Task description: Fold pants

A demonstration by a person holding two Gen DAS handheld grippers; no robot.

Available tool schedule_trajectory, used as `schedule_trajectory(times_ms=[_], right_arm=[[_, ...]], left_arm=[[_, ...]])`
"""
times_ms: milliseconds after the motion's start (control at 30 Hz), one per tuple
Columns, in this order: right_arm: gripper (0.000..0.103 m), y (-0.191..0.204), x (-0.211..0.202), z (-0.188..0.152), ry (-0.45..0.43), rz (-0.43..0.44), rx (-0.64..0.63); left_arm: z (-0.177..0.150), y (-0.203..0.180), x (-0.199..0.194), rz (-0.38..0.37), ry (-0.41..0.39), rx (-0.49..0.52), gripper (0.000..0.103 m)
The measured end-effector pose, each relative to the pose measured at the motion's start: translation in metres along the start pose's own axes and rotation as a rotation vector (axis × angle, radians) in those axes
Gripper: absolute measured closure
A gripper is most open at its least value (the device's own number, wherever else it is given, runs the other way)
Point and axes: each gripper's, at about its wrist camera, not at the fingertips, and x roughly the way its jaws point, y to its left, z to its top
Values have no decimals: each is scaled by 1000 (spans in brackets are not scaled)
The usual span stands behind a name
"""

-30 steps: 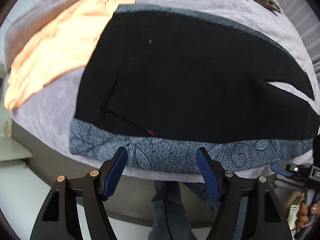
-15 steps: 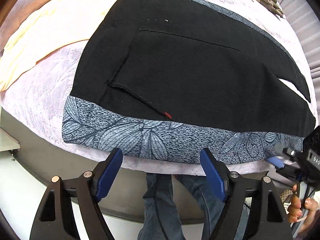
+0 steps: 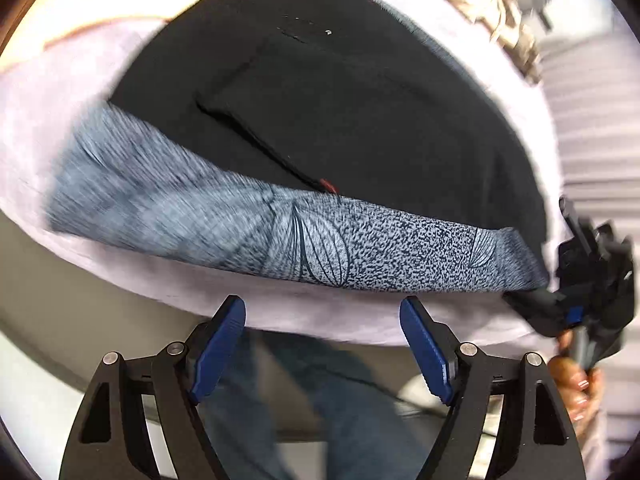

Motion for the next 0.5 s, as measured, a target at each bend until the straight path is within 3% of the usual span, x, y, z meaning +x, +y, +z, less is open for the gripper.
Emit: schedule_trajectory(times_ms=[167, 333, 500], right_arm=[[39, 23, -4, 3, 23, -30, -61], [38, -1, -10, -12, 39, -80, -36], [38, -49, -40, -16, -48, -149, 74]], left_arm=[[29, 4, 10, -103, -40, -101, 22], [39, 7, 20, -87, -61, -111, 23], [47, 22, 9, -86, -53, -103, 23]])
